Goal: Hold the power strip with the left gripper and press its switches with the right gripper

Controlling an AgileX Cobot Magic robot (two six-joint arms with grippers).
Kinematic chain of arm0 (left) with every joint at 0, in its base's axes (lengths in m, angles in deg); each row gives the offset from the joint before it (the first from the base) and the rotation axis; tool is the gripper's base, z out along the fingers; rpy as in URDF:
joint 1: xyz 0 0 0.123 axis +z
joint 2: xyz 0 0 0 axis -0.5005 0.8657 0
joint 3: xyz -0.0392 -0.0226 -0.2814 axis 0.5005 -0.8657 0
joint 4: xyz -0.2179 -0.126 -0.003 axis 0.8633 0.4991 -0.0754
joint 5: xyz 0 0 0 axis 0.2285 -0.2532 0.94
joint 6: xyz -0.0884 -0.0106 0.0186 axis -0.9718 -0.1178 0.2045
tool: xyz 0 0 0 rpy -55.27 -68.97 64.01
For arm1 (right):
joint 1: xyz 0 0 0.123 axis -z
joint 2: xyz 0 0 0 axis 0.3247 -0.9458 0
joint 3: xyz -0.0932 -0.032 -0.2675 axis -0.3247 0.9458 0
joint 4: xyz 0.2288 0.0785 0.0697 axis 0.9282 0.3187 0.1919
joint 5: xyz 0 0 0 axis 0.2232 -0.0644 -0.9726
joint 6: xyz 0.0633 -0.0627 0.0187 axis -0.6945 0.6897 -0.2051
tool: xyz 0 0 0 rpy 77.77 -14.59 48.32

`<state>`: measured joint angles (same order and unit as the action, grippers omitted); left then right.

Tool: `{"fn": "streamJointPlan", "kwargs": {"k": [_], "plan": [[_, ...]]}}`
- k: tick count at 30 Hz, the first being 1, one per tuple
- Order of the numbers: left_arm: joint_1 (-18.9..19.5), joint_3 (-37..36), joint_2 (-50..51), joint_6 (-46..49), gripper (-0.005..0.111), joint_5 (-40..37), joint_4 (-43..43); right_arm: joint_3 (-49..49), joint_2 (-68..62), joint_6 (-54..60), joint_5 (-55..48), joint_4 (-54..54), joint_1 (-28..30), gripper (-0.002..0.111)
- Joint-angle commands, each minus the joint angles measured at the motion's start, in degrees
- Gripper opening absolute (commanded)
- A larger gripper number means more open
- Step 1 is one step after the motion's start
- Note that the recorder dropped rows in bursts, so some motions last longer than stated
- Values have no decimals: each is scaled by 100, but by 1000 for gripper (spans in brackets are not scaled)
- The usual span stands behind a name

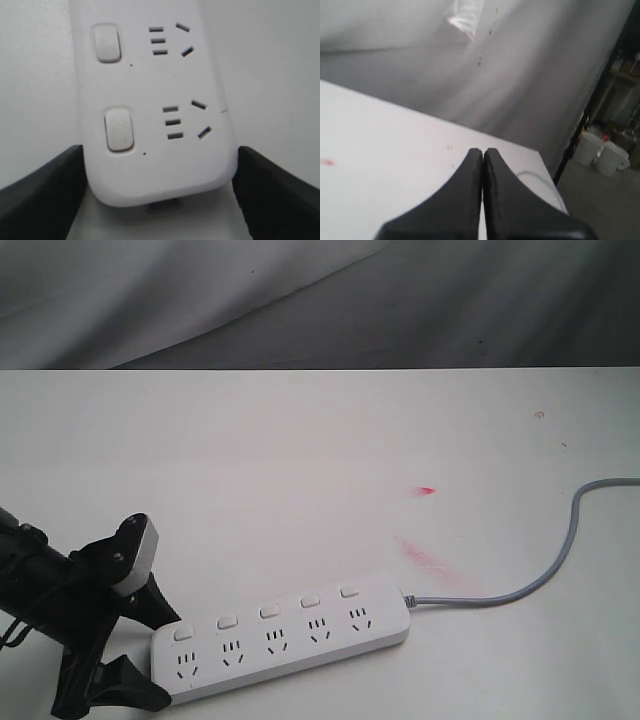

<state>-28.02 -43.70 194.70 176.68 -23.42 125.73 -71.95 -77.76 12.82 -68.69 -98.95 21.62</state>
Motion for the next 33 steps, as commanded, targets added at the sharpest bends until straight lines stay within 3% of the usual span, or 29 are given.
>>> {"fn": "streamJointPlan", "kwargs": {"k": [1,6,9,10,11,14,18,20,25,33], "plan": [[-29,-1,67,-46,55,268,-206,-1,19,-14,1405,-77,16,0],[-29,-1,67,-46,55,268,-206,-1,19,-257,3671,-77,16,0],[-29,-1,67,-46,55,268,-206,-28,19,-2989,5227,519,16,0],[-29,-1,67,-46,55,268,-206,-74,19,-3091,5290,983,16,0],[-29,-1,67,-46,55,278,-206,-178,19,-3310,5169,1694,5,0],[-29,-1,67,-46,55,255,-181,-496,19,-3501,4245,2374,5,0],[-29,-1,67,-46,55,255,-181,-1311,-189,-2395,1696,2363,5,0],[-29,-1,67,-46,55,255,-181,-1793,-728,-1812,1019,2363,5,0],[-29,-1,67,-46,55,255,-181,-2718,-1877,-1743,516,2068,5,0],[-29,-1,67,-46,55,255,-181,-4545,-3824,-754,-1445,1707,5,0]]}}
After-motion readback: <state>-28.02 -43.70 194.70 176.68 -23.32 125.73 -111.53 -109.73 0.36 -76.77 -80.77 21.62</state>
